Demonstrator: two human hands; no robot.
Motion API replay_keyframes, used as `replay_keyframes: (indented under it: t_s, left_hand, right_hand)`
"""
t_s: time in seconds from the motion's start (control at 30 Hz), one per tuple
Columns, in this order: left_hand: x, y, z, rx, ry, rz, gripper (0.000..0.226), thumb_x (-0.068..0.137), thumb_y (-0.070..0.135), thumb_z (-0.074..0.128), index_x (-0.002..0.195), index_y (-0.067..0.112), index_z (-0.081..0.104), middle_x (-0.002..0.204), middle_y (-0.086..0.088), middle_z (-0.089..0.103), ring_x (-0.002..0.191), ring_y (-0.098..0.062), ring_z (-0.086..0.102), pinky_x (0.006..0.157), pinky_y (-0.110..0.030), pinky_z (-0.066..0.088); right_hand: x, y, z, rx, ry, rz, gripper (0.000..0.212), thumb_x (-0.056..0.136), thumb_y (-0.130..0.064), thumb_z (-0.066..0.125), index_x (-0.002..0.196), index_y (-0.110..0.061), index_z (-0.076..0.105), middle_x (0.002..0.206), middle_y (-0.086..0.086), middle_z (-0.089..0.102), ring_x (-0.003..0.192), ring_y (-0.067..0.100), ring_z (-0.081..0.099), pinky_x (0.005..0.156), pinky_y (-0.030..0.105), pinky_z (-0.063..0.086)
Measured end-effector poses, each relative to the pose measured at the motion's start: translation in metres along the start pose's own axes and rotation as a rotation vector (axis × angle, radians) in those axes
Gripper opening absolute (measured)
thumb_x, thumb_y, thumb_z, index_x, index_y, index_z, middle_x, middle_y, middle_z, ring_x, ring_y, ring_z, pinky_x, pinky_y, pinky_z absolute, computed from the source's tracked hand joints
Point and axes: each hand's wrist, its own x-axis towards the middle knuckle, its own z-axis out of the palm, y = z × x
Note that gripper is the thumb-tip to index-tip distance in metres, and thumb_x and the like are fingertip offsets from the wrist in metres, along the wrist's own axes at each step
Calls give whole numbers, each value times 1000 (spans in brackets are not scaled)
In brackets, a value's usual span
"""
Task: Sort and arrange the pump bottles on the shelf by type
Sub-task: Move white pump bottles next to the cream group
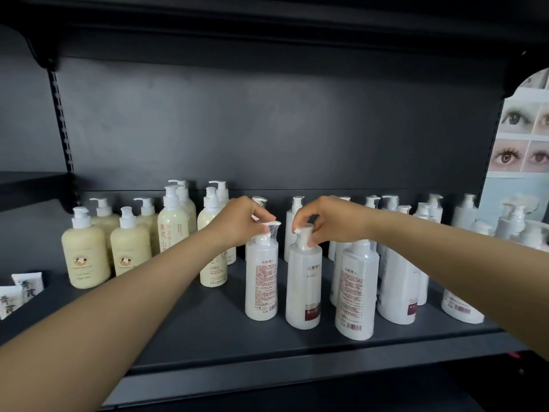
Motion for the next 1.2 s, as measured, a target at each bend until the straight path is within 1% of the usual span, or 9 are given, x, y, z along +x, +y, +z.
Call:
replay_keyframes:
  t_s: [0.1, 0.37, 0.43, 0.53, 0.63, 0.77, 0.93, 1.07, 1.2]
  left_hand:
    - [1, 1, 0, 40, 24, -15, 23, 81, 9, 68, 104, 10, 72, 112, -1, 70, 91, -8, 60, 82, -19, 43]
    - [4, -7, -7, 225, 49, -69, 40, 76, 29, 74, 110, 11, 66, 104, -3, 63, 96, -17, 58, 78, -23, 41]
    - [3, -13, -13, 175, -26, -92, 44, 75, 32, 74, 115, 16, 64, 105, 2, 59, 98, -13, 55, 80, -22, 40]
    - [-1, -25, -26, 33, -262, -95, 53, 77, 22, 73, 127, 24, 56, 127, 9, 55, 122, -9, 49, 105, -28, 39]
    - [-2, -31, -32, -27, -347, -54, 52, 82, 7, 67, 130, 20, 53, 136, 7, 52, 129, -7, 45, 111, -28, 35]
    - [7, -32, -35, 27, -340, 17, 37, 80, 13, 70, 115, 24, 63, 124, 4, 62, 117, -9, 55, 105, -29, 43]
    - [21, -26, -31, 100, -382, 85, 16, 81, 22, 69, 96, 22, 67, 101, -4, 61, 89, -12, 54, 83, -24, 44]
    - [43, -20, -29, 105, -393, 85, 8, 80, 21, 70, 87, 17, 70, 63, 25, 61, 63, 14, 54, 61, -8, 36]
    - [71, -23, -30, 153, -324, 55, 6, 76, 26, 74, 77, 24, 68, 62, 27, 59, 67, 6, 55, 67, -17, 39]
  right_hand:
    - [3, 0, 0, -13, 1, -17, 28, 77, -10, 74, 96, -28, 65, 99, -13, 59, 75, -6, 53, 80, 24, 47]
    - [15, 0, 7, -40, 15, -25, 22, 77, -15, 73, 94, -23, 64, 94, -12, 60, 72, 4, 55, 74, 24, 47]
    - [15, 0, 8, 29, -11, 4, 26, 77, -17, 73, 101, -19, 64, 99, -8, 61, 79, 11, 59, 79, 30, 51]
    - [14, 1, 10, 129, -96, 48, 36, 73, -17, 78, 105, -19, 61, 108, 0, 63, 95, 17, 61, 87, 36, 53]
    - [17, 4, 14, 123, -151, 59, 36, 71, -11, 79, 92, -29, 55, 103, -3, 59, 95, 18, 61, 84, 34, 55]
    - [20, 6, 14, 149, -160, 68, 34, 73, -6, 77, 88, -26, 53, 94, -5, 55, 87, 17, 60, 74, 30, 56]
    - [30, 17, 6, 120, -143, 98, 40, 73, -10, 77, 105, -21, 55, 105, 4, 62, 97, 29, 66, 85, 42, 57]
    - [45, 28, -12, 106, -122, 115, 35, 74, -10, 77, 98, -25, 55, 101, 3, 64, 97, 28, 66, 87, 42, 56]
    - [64, 42, -22, 116, -133, 148, 34, 75, -8, 76, 99, -22, 56, 94, -3, 62, 93, 23, 65, 75, 28, 55]
